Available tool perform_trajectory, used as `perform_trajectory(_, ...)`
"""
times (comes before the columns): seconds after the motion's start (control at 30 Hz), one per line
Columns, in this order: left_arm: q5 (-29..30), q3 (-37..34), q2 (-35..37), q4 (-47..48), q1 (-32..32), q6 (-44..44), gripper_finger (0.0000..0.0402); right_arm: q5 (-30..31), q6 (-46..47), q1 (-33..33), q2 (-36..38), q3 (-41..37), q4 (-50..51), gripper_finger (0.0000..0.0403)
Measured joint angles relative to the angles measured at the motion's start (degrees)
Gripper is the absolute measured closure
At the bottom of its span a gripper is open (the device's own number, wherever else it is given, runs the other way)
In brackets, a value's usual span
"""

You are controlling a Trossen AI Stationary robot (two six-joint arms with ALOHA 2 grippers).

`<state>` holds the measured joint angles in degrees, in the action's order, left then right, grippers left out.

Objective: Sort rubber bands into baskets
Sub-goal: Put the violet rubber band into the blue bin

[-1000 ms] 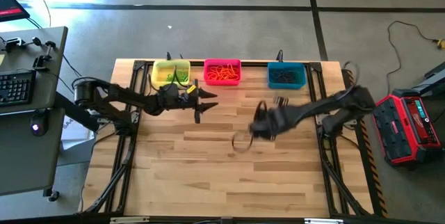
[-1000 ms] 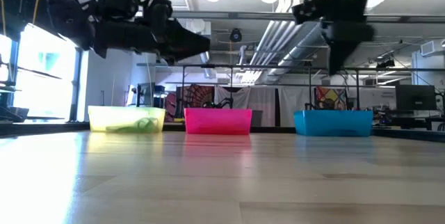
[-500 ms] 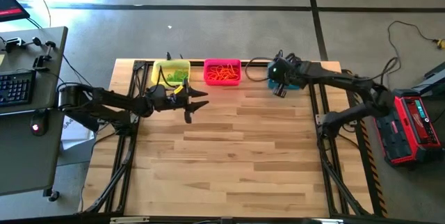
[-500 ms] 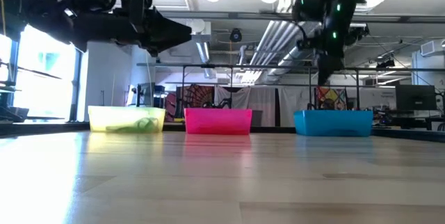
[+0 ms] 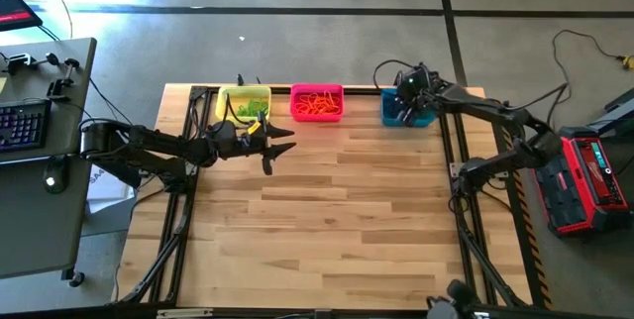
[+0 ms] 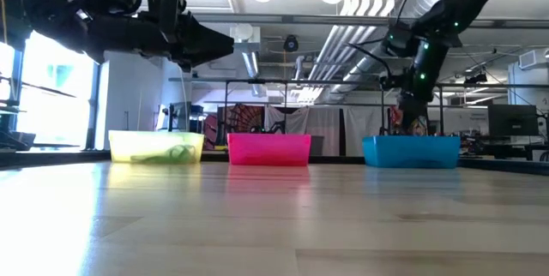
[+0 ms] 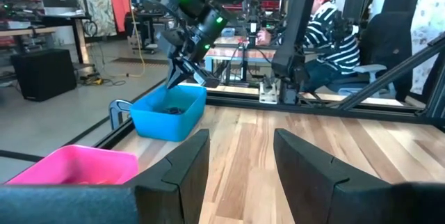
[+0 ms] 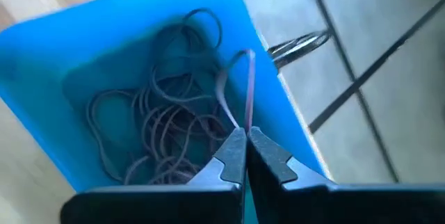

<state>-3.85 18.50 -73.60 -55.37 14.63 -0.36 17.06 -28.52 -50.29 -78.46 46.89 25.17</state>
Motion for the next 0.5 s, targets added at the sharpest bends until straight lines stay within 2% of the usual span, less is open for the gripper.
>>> perform_trajectory(0.2,0.08,0.00,0.00,-0.13,0.00,0.02,0.0248,-1.77,3.62,-3.48,-1.47,-0.91,-0.52,0.0396)
perform_trajectory(0.5,0.17,0.02,0.00,-0.15,0.02,0.82,0.0248,-4.12,6.48,-3.60,-3.62,-0.91,-0.67,0.0312)
